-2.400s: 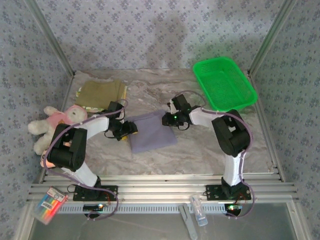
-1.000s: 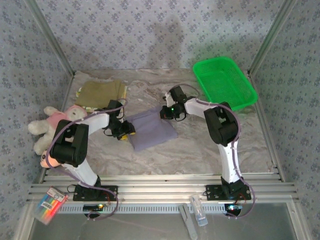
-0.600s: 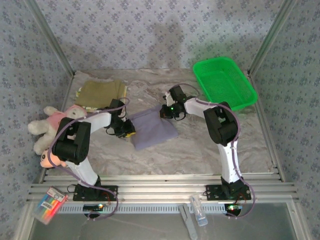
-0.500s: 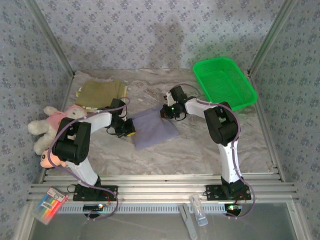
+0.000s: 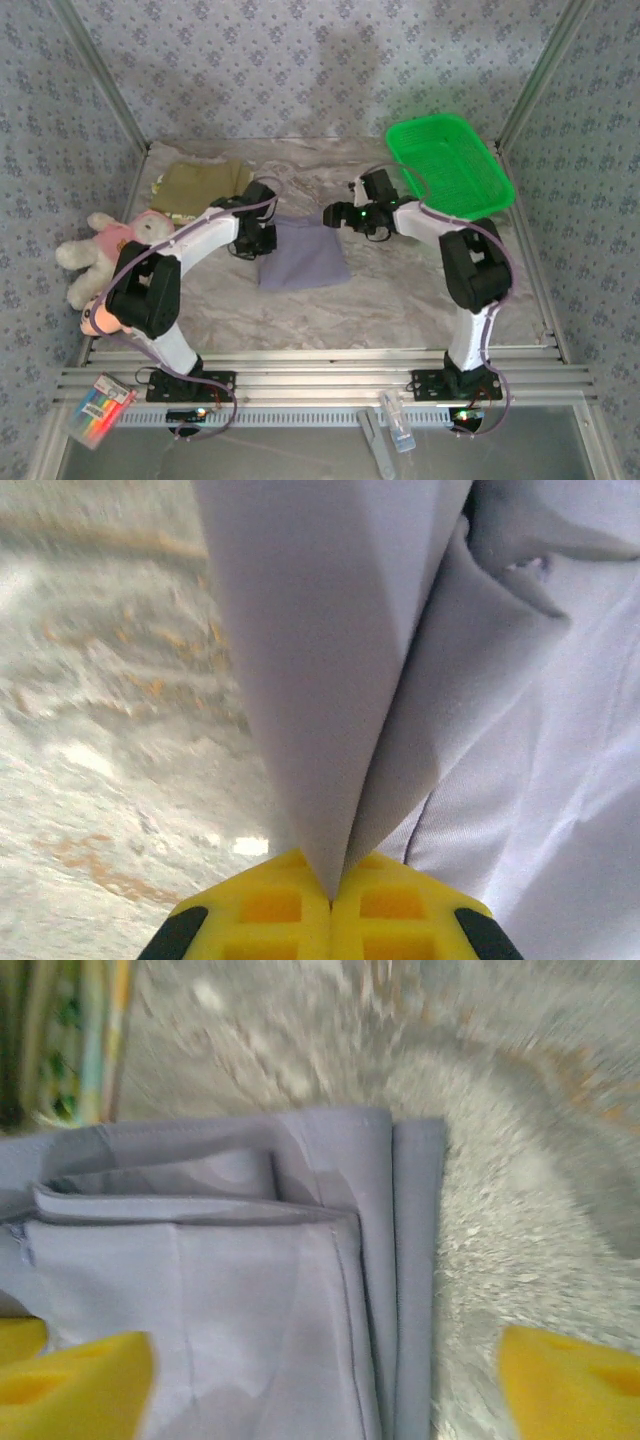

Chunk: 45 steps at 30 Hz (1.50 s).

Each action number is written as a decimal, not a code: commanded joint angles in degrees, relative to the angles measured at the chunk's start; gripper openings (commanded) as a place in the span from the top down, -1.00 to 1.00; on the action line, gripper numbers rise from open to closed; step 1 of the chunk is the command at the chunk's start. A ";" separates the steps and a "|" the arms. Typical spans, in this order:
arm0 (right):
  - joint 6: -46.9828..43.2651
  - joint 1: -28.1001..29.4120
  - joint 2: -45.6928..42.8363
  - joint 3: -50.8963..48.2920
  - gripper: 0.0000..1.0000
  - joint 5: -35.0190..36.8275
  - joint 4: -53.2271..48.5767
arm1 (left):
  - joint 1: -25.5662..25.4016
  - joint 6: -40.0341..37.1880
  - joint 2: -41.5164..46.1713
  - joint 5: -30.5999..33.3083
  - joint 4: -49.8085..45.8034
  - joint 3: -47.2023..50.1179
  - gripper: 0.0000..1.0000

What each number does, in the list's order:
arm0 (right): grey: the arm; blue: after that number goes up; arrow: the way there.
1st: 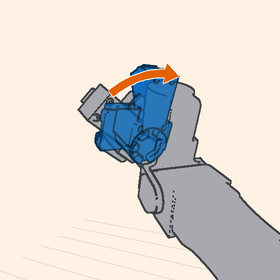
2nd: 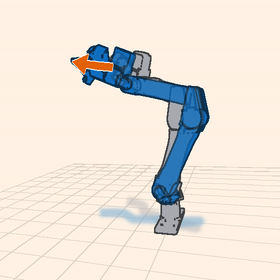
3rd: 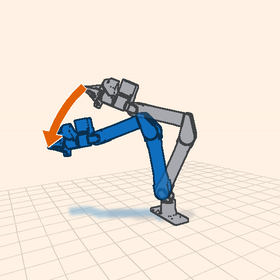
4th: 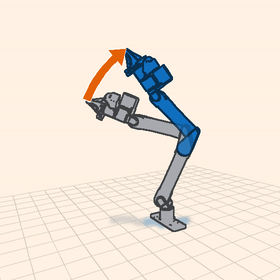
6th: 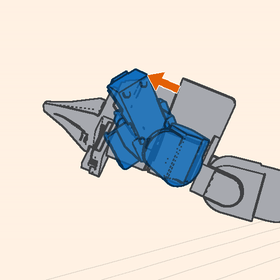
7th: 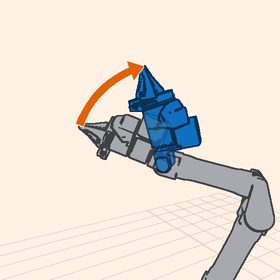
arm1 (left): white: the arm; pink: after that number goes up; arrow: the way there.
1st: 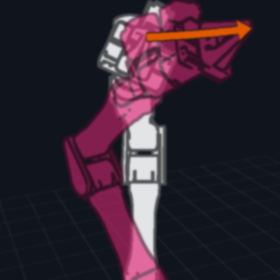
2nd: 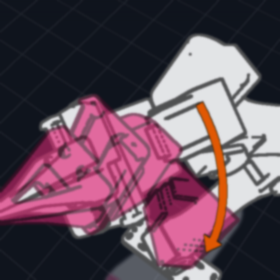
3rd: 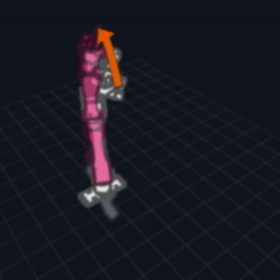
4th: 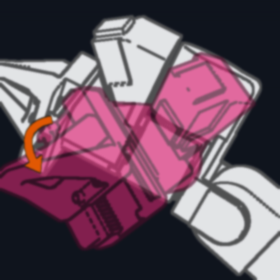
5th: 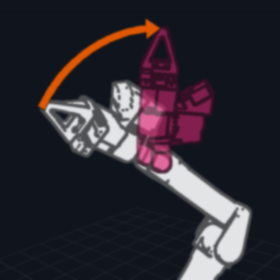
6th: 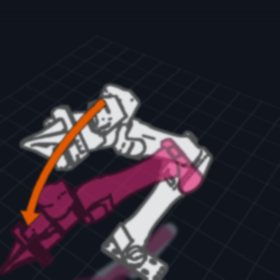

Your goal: Fold and stack the skirts

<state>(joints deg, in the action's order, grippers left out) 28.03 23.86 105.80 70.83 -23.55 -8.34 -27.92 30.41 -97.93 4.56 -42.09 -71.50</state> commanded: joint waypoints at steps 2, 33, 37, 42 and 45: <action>3.03 -2.06 -7.88 -4.03 -1.00 3.50 0.44 | -0.74 -6.40 -5.13 21.04 -12.32 -10.21 1.00; 11.94 -10.37 -38.14 -18.88 -1.00 19.09 -17.65 | 24.27 -53.08 -21.31 7.56 -32.10 -65.26 1.00; 9.61 -11.33 -37.90 -14.73 -1.00 18.79 -22.87 | 29.07 -56.38 -20.78 1.82 -31.37 -66.35 1.00; 8.55 -11.64 -38.40 -11.68 -1.00 20.54 -28.00 | 33.21 -59.44 -24.03 -3.10 -30.59 -68.33 1.00; 9.41 -11.72 -39.62 -11.94 -1.00 21.52 -28.73 | 35.31 -60.38 -26.33 -4.10 -29.28 -68.72 1.00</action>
<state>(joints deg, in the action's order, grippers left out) 37.93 12.60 67.68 57.80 -4.16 -32.29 5.91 -27.05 -122.56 4.19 -72.16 -137.82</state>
